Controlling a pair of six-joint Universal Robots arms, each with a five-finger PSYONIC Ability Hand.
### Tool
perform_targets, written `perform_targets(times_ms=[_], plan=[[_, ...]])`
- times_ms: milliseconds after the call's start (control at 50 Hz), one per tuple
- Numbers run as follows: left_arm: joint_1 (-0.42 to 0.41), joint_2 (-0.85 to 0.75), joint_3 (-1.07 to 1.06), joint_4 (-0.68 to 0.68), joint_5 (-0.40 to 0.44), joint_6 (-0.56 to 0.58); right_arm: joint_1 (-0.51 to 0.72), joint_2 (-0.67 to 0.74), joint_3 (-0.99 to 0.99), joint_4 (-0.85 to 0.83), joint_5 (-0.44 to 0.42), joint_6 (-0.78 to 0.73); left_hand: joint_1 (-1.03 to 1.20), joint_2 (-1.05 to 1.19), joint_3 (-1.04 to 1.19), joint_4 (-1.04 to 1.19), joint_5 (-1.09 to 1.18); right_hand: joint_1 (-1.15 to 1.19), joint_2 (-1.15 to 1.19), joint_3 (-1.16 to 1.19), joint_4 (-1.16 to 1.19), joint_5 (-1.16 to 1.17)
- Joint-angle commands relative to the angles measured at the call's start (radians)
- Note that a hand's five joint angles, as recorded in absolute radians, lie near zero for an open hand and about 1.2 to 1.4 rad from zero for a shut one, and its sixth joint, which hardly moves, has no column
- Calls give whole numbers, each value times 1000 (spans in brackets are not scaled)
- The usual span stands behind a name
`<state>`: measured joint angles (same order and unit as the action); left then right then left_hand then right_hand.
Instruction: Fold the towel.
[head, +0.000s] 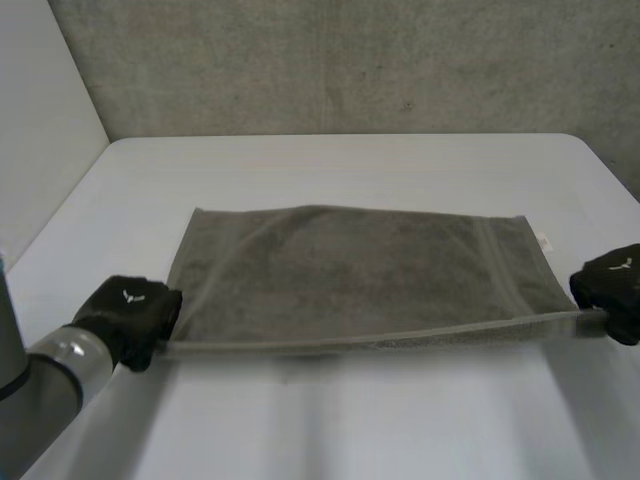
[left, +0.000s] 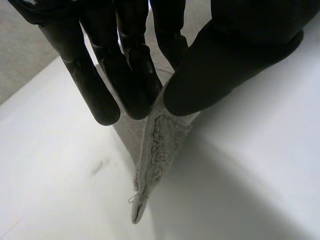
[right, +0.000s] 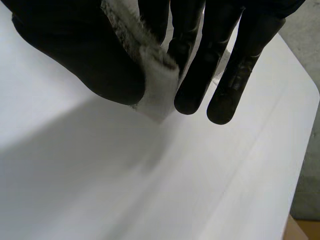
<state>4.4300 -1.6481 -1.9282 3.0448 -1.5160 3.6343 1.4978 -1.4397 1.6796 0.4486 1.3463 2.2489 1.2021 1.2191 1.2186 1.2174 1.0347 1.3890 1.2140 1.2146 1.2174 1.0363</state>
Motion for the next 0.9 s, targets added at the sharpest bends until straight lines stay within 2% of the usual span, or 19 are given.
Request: perform_targets(times_ms=[20, 100, 140, 220, 260, 320, 360, 440, 460, 520, 560, 620, 720, 800, 820, 840, 860, 880, 900], plan=[[-3, 39, 8, -63, 7, 66, -36, -31, -23, 53, -85, -32, 194, 177, 178, 179, 187, 7, 182, 182, 179, 185], [-11, -9, 71, -27, 7, 67, -34, 10, -52, 24, -108, 14, 194, 177, 178, 179, 187, 7, 182, 182, 179, 185], [-17, -109, 171, 18, 8, 67, -27, 118, -111, -49, -105, 114, 194, 177, 178, 179, 187, 7, 182, 182, 179, 185], [-21, -229, 316, 57, 14, 66, 10, 205, -193, -108, -91, 198, 194, 177, 178, 179, 187, 7, 182, 182, 179, 185], [-31, -353, 465, 71, 17, 66, 36, 248, -236, -130, -84, 235, 194, 177, 178, 179, 187, 7, 182, 182, 179, 185], [-37, -418, 554, 72, 19, 64, 74, 367, -341, -154, -37, 302, 194, 177, 178, 179, 187, 7, 182, 182, 179, 185], [-46, -578, 763, 72, 16, 61, 93, 433, -407, -174, -1, 345, 194, 177, 178, 179, 187, 7, 182, 182, 179, 185], [-54, -706, 929, 74, 17, 63, 139, 547, -518, -275, 57, 417, 194, 177, 178, 179, 187, 7, 182, 182, 179, 185], [-57, -782, 1031, 72, 16, 63, 139, 547, -518, -275, 57, 417, 194, 177, 178, 179, 187, 7, 182, 182, 179, 185], [-58, -837, 1108, 72, 16, 64, 148, 594, -558, -363, 102, 445, 194, 177, 178, 179, 187, 7, 182, 182, 179, 185], [-58, -941, 1252, 66, 16, 64, 157, 631, -590, -447, 160, 452, 194, 177, 178, 179, 187, 7, 182, 182, 179, 185], [-61, -1022, 1365, 48, 16, 64, 168, 644, -601, -482, 178, 452, 194, 177, 178, 179, 187, 7, 182, 182, 179, 185], [-64, -1101, 1459, 28, 16, 63, 180, 683, -629, -574, 197, 452, 194, 177, 178, 179, 187, 7, 182, 182, 179, 185], [-66, -1128, 1480, 28, 22, 61, 182, 711, -652, -576, 201, 451, 194, 177, 178, 179, 187, 7, 182, 182, 179, 185], [-66, -1134, 1482, 32, 29, 57, 182, 723, -661, -574, 205, 448, 194, 177, 178, 179, 187, -701, -526, -526, -529, -523], [-67, -1139, 1482, 34, 40, 49, 182, 723, -661, -574, 205, 448, 194, 177, 178, 179, 187, -708, -533, -534, -536, -530], [-67, -1139, 1482, 34, 40, 49, 183, 732, -669, -574, 208, 448, 194, 177, 178, 179, 187, -1214, -1040, -1040, -1043, -1036], [-69, -1139, 1482, 35, 46, 35, 183, 734, -669, -579, 206, 452, -317, -334, -333, -332, -324, -1214, -1040, -1040, -1043, -1036], [-69, -1139, 1482, 35, 46, 35, 183, 734, -669, -579, 206, 452, -322, -339, -339, -337, -329, -1214, -1040, -1040, -1043, -1036]])
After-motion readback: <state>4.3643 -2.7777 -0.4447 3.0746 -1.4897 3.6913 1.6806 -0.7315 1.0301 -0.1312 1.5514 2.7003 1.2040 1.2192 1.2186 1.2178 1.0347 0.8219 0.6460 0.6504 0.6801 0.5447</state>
